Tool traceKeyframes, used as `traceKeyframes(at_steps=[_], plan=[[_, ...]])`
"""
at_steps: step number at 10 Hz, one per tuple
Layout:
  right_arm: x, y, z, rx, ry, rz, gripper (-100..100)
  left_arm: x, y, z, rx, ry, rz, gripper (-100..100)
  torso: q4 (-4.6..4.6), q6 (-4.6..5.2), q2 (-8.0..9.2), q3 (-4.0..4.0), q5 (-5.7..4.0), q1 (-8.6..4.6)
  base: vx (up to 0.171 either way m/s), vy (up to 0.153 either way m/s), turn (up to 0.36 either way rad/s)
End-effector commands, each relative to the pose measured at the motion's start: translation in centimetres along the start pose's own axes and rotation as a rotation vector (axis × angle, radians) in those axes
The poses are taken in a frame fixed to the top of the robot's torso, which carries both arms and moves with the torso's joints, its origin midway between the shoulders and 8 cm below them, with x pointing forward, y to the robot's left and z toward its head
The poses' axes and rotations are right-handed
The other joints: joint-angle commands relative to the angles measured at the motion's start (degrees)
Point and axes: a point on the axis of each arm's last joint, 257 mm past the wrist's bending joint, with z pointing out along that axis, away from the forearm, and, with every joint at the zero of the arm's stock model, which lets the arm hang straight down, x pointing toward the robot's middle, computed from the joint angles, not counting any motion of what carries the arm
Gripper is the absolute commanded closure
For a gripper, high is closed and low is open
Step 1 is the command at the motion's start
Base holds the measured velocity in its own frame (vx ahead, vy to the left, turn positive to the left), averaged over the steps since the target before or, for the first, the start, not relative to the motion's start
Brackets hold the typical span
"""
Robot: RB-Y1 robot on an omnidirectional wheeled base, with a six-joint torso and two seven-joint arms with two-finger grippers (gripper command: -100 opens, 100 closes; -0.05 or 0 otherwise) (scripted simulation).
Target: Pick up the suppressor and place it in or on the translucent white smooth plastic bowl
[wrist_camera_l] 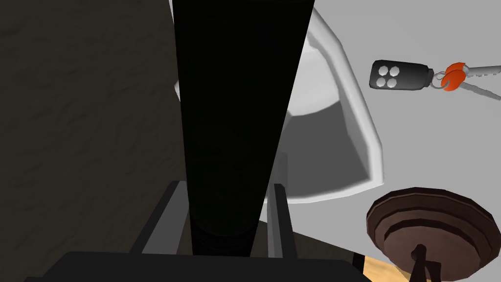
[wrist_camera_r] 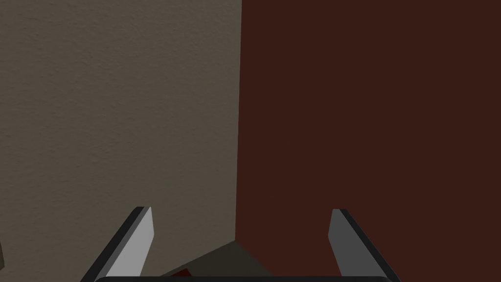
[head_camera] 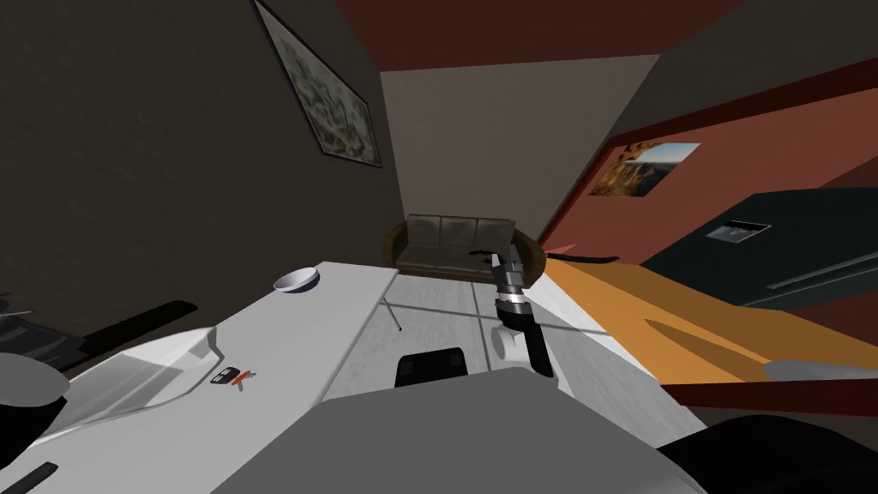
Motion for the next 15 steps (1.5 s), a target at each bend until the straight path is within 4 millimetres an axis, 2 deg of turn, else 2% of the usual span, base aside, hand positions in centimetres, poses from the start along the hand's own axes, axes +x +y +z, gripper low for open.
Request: traceKeyframes(at_steps=[1, 3, 4, 5, 9, 10, 11, 15], plan=[[0.0, 0.0, 0.0, 0.0, 0.0, 0.0, 0, -0.4, 0.8, 0.4, -0.036, -0.002, -0.035, 100, 0.0, 0.0, 0.0, 0.0, 0.0, 0.0, -0.06, 0.126, -0.115], [0.0, 0.0, 0.0, 0.0, 0.0, 0.0, 0, -1.0, 1.9, 1.1, -0.083, -0.004, -0.076, 100, -0.02, 0.03, -0.11, -0.06, -0.05, -0.14, -0.061, 0.105, -0.144], [0.0, 0.0, 0.0, 0.0, 0.0, 0.0, 0, -0.9, 1.5, 0.8, -0.067, -0.004, -0.063, 100, -0.01, 0.05, -0.11, -0.06, -0.07, -0.2, -0.031, 0.047, -0.041], [0.0, 0.0, 0.0, 0.0, 0.0, 0.0, 0, -0.9, 1.6, 0.9, -0.071, -0.004, -0.066, -100, -0.02, -0.01, -0.2, -0.1, -0.13, -0.39, -0.005, 0.009, 0.005], [0.0, 0.0, 0.0, 0.0, 0.0, 0.0, 0, -0.9, 1.6, 0.9, -0.071, -0.004, -0.066, -100, -0.06, 0.0, -0.33, -0.18, -0.21, -0.65, 0.0, 0.0, 0.0], [0.0, 0.0, 0.0, 0.0, 0.0, 0.0, 0, -0.9, 1.6, 0.9, -0.071, -0.004, -0.066, 0, -0.06, 0.0, -0.33, -0.18, -0.21, -0.65, 0.0, 0.0, 0.0], [0.0, 0.0, 0.0, 0.0, 0.0, 0.0, 0, -1.9, 1.3, -0.3, -0.077, -0.02, -0.087, -100, -0.06, 0.0, -0.33, -0.18, -0.21, -0.65, -0.014, 0.023, -0.178], [0.0, 0.0, 0.0, 0.0, 0.0, 0.0, 0, -4.1, 0.9, -2.7, -0.089, -0.05, -0.13, -100, -0.03, 0.06, -0.18, -0.1, -0.19, -0.52, -0.039, 0.043, -0.176]])
